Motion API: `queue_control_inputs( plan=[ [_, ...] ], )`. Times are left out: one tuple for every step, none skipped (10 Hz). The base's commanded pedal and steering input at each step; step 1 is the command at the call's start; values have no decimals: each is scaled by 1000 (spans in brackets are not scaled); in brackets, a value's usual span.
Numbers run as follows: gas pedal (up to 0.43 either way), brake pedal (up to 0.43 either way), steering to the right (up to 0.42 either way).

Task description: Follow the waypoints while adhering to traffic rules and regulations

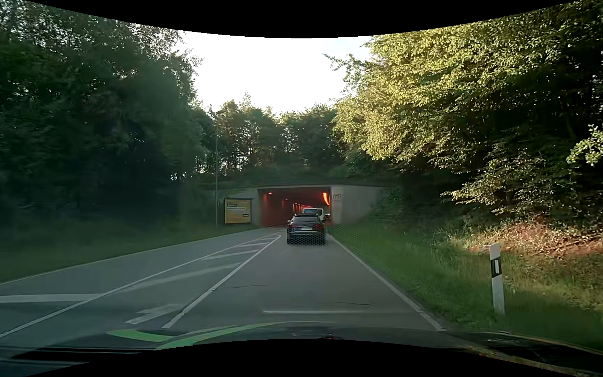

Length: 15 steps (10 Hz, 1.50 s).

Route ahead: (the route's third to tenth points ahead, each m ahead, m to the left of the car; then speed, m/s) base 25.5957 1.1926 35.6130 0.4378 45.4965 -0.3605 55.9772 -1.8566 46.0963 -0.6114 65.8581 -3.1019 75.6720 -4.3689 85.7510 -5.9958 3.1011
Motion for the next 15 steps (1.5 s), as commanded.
queue_control_inputs(
  plan=[
    [0,0,-3],
    [0,0,-3],
    [0,0,-3],
    [0,0,-3],
    [0,0,-3],
    [0,0,-3],
    [0,0,-3],
    [0,0,-3],
    [0,0,-3],
    [0,0,-3],
    [0,0,-3],
    [0,0,-3],
    [0,0,-3],
    [0,0,-3],
    [0,0,-3]
  ],
)
